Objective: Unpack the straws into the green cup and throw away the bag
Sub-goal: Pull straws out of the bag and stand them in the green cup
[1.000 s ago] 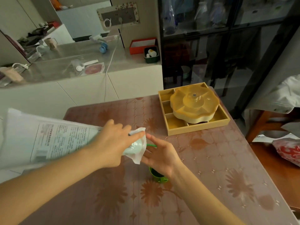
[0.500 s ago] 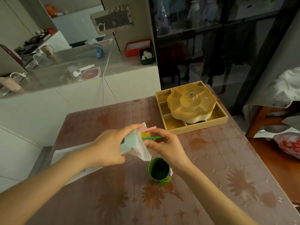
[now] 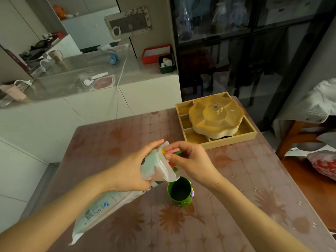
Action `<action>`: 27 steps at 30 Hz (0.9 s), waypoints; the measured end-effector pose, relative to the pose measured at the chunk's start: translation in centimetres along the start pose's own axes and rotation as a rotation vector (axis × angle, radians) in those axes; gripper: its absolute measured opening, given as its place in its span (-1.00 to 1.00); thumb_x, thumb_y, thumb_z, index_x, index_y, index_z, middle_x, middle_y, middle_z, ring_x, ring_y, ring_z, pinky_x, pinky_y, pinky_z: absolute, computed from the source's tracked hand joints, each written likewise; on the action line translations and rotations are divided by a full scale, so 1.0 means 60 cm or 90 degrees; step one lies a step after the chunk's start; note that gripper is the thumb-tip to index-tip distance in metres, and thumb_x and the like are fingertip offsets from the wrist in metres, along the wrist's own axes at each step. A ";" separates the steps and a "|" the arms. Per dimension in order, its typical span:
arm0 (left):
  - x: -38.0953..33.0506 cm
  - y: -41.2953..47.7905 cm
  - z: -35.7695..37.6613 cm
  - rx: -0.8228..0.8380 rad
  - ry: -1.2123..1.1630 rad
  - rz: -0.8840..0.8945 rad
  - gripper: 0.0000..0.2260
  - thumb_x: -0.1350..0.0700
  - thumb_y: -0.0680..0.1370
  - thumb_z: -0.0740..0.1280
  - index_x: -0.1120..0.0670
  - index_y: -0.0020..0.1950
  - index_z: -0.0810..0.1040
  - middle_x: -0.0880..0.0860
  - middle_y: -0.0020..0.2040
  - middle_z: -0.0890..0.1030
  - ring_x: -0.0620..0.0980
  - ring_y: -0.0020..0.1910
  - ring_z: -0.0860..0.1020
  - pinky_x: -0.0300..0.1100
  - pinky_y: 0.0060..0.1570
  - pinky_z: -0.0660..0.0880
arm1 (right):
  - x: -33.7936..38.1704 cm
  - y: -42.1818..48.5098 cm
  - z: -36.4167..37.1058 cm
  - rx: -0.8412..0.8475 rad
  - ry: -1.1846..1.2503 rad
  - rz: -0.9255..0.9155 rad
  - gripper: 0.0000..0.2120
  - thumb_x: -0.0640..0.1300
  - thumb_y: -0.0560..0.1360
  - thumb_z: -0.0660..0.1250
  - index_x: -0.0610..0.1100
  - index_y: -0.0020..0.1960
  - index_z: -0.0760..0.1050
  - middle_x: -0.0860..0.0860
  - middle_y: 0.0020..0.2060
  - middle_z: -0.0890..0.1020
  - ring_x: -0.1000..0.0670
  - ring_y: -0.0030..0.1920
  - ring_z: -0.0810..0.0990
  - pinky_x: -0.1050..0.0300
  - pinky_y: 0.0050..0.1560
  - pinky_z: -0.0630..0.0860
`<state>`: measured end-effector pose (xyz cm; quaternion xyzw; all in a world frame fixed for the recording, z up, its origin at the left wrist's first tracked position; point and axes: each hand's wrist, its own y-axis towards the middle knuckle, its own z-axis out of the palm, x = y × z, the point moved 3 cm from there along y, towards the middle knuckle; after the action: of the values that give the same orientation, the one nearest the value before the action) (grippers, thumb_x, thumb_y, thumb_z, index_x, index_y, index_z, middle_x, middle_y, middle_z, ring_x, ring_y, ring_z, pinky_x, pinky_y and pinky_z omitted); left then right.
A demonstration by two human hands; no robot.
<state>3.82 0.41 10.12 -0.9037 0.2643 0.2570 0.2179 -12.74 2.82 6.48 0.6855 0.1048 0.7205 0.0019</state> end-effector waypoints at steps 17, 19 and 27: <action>0.026 0.011 0.033 -0.097 -0.079 0.001 -0.25 0.16 0.33 0.46 -0.24 0.37 0.17 -0.14 0.06 0.56 -0.13 -0.09 0.57 -0.12 -0.11 0.55 | -0.026 -0.003 -0.020 -0.042 0.097 0.138 -0.48 0.32 0.29 0.35 0.09 0.16 0.48 0.24 0.04 0.64 0.28 0.03 0.60 0.48 -0.10 0.48; 0.021 0.013 0.042 -0.093 -0.098 0.005 -0.25 0.20 0.34 0.45 -0.22 0.37 0.16 -0.19 0.03 0.52 -0.24 -0.09 0.54 -0.34 -0.17 0.49 | -0.028 -0.001 -0.004 -0.070 0.115 0.147 -0.59 0.17 0.41 0.27 -0.03 0.15 0.55 0.07 0.05 0.66 0.14 0.06 0.63 0.30 -0.01 0.54; 0.078 -0.009 0.065 -0.107 -0.100 -0.034 -0.16 0.16 0.35 0.46 -0.37 0.37 0.04 -0.18 0.11 0.51 -0.15 -0.09 0.55 -0.27 -0.16 0.53 | 0.023 0.027 -0.065 -0.396 0.438 0.030 -0.72 -0.07 0.63 0.09 -0.14 -0.22 0.35 0.02 -0.47 0.47 0.05 -0.45 0.50 0.20 -0.37 0.52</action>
<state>6.18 1.15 4.53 -0.9026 0.2000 0.3424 0.1678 -16.45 0.83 7.95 0.3757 -0.1378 0.9030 0.1562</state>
